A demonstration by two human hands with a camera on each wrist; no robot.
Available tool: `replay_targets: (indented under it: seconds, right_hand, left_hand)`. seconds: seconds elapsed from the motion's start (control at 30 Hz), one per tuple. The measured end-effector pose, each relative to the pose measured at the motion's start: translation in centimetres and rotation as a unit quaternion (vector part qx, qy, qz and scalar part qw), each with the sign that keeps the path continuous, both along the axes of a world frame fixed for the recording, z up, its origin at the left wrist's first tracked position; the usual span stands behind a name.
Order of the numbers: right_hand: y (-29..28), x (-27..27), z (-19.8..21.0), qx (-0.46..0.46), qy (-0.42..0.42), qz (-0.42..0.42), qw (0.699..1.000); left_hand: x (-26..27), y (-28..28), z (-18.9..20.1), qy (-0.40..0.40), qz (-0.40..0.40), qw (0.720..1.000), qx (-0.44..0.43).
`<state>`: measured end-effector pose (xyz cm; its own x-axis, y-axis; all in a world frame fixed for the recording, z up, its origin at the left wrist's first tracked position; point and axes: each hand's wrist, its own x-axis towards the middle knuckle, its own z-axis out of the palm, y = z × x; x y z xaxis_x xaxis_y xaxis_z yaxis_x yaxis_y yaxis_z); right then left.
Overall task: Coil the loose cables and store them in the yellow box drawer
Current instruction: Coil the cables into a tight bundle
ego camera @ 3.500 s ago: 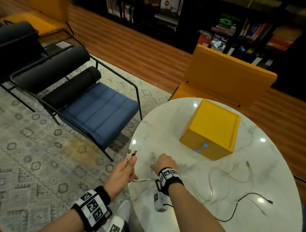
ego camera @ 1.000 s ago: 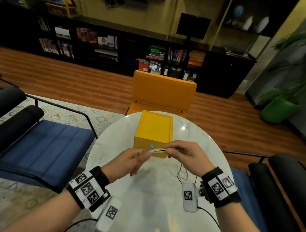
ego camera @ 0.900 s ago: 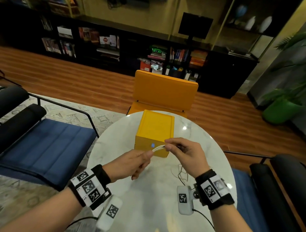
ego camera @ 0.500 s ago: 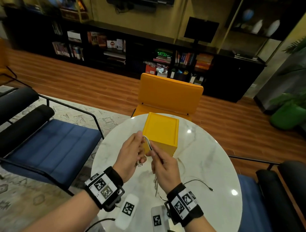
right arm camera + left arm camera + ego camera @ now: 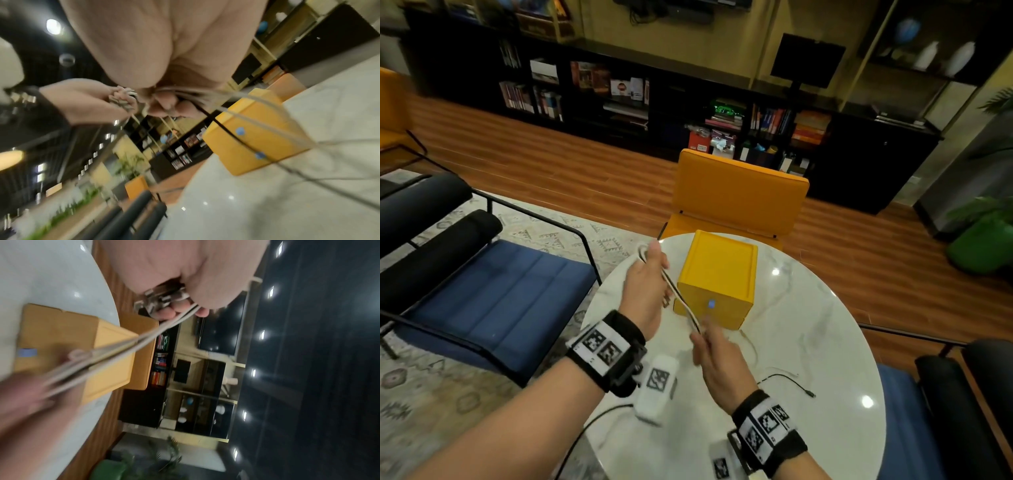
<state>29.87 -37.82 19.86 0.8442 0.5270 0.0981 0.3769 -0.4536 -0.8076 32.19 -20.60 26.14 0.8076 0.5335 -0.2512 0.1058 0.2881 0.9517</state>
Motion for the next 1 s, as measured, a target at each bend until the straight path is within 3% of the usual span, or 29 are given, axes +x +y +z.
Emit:
replay_targets:
  seconds: [0.1, 0.23, 0.33, 0.47, 0.57, 0.63, 0.7, 0.8, 0.93, 1.0]
  right_hand:
    - [-3.0, -0.9, -1.8, -0.119, 0.001, 0.06, 0.991]
    - [-4.4, -1.6, 1.2, -0.217, -0.071, 0.151, 0.962]
    - [-4.4, -1.2, 5.5, -0.202, -0.118, 0.213, 0.949]
    - [-3.8, 2.3, 9.4, -0.054, -0.205, 0.118, 0.97]
    - [-2.6, 5.4, 10.3, 0.002, -0.225, 0.025, 0.974]
    - [-1.8, 6.5, 10.0, 0.032, -0.202, -0.016, 0.979]
    - [-1.2, 6.7, 9.5, 0.086, -0.143, -0.057, 0.984]
    - [-0.4, 6.2, 8.1, 0.164, -0.068, -0.114, 0.977]
    - [0.0, 5.4, 5.9, 0.131, -0.105, -0.104, 0.98]
    - [-0.1, 5.0, 5.3, 0.117, -0.079, -0.076, 0.987]
  left_hand:
    - [1.1, 2.4, -0.6, 0.039, 0.036, 0.998, -0.021]
    - [0.8, 2.3, -1.3, 0.016, 0.016, 0.98, -0.197]
    - [0.6, 2.2, -1.1, 0.051, -0.073, 0.986, -0.138]
    - [-0.2, 0.5, -0.1, 0.082, -0.244, 0.966, 0.031]
    - [-1.2, -1.5, 1.0, 0.078, -0.367, 0.927, 0.021]
    - [-1.7, -2.3, 1.3, 0.052, -0.405, 0.913, 0.021]
    - [-2.0, -2.8, 1.3, 0.006, -0.4, 0.915, 0.051]
    - [-2.0, -3.0, 0.5, -0.028, -0.317, 0.945, 0.072]
    - [-2.1, -3.5, -0.5, -0.042, -0.253, 0.963, 0.085]
    - [-2.2, -3.7, -1.0, -0.033, -0.235, 0.968, 0.087]
